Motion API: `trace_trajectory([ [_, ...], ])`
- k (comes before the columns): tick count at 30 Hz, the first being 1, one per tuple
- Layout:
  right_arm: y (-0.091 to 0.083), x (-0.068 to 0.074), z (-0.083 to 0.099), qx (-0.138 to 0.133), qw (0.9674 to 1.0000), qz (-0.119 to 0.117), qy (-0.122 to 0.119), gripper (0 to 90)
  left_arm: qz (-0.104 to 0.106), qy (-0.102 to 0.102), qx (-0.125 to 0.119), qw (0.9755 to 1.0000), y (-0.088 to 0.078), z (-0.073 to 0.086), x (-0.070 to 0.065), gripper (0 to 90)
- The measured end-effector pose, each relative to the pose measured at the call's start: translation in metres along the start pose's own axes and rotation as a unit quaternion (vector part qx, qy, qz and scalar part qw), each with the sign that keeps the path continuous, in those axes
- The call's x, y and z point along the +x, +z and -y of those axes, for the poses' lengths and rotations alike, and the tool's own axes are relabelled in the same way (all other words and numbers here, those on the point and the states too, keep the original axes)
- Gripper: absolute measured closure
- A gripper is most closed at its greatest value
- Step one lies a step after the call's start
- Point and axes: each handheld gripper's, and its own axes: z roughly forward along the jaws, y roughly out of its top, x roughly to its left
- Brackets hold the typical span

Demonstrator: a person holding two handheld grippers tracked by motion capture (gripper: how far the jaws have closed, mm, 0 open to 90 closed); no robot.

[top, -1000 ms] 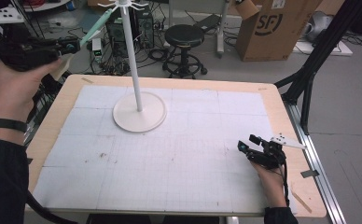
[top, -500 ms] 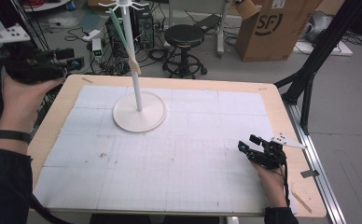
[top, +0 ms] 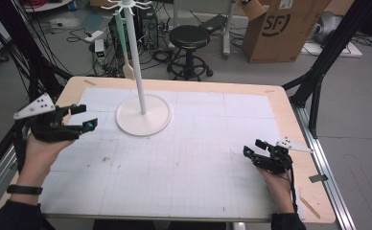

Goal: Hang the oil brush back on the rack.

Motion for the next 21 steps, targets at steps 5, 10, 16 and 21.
trace_trajectory([
  [5,0.001,0.000,0.001,0.006,1.0000,0.002,-0.003,27.1,0.002,0.004,0.017,0.9998,0.005,0.035,-0.004,25.5],
  [10,0.002,0.001,0.002,0.010,0.9999,0.004,-0.006,27.1,0.011,0.015,0.034,0.9993,0.014,0.059,-0.011,24.4],
  [16,0.003,0.001,0.003,0.016,0.9999,0.004,-0.004,26.9,0.009,0.004,0.043,0.9990,0.021,0.077,-0.013,22.1],
  [21,0.004,0.000,0.004,0.021,0.9998,0.006,-0.006,26.4,0.009,-0.001,0.042,0.9991,0.025,0.086,-0.013,20.8],
])
